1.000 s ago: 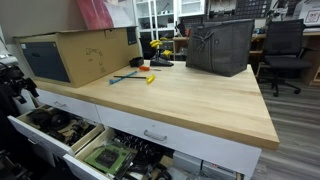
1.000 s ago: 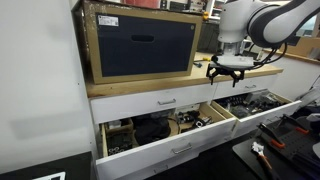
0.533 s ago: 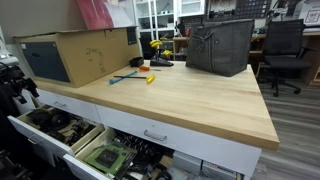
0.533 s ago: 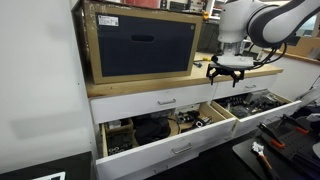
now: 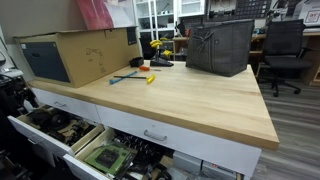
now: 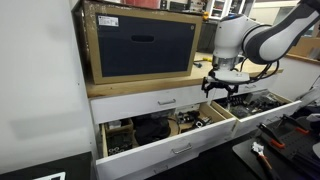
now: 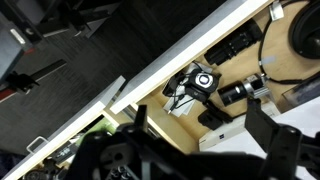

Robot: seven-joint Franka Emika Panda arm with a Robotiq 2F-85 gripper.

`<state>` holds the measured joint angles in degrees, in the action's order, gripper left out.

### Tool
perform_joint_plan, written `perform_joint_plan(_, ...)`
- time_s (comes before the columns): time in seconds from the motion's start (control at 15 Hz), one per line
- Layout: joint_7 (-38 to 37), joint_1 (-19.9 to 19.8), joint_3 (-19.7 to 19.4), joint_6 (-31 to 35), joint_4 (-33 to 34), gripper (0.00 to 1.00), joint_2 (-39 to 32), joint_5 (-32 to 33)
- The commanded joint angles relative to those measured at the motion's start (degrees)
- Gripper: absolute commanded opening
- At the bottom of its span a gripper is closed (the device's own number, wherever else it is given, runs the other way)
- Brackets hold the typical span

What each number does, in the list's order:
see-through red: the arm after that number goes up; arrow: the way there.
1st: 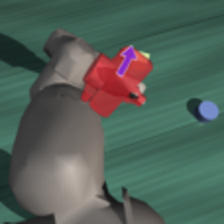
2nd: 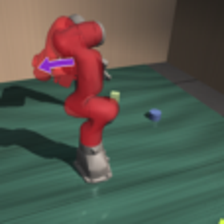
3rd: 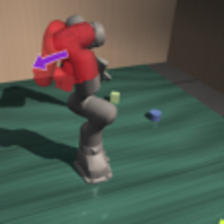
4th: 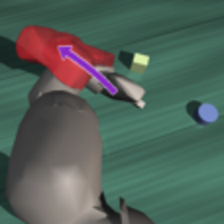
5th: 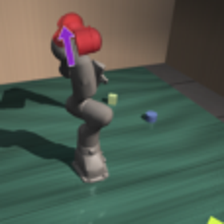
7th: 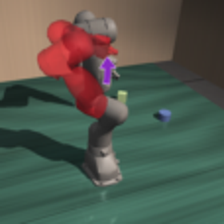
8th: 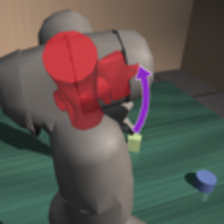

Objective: Pull the top drawer on the left

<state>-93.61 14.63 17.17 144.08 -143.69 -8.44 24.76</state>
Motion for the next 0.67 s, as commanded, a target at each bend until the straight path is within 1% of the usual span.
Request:
perform_joint_plan(0.0,-0.73,3.84,-3.01,4.33,2.39,1.00,-5.44,3.56)
perform_joint_plan(0.27,-0.84,7.36,-7.09,5.67,6.29,1.00,-10.53,5.77)
perform_joint_plan(0.6,-1.19,10.43,-12.03,6.42,12.16,1.00,-15.82,6.79)
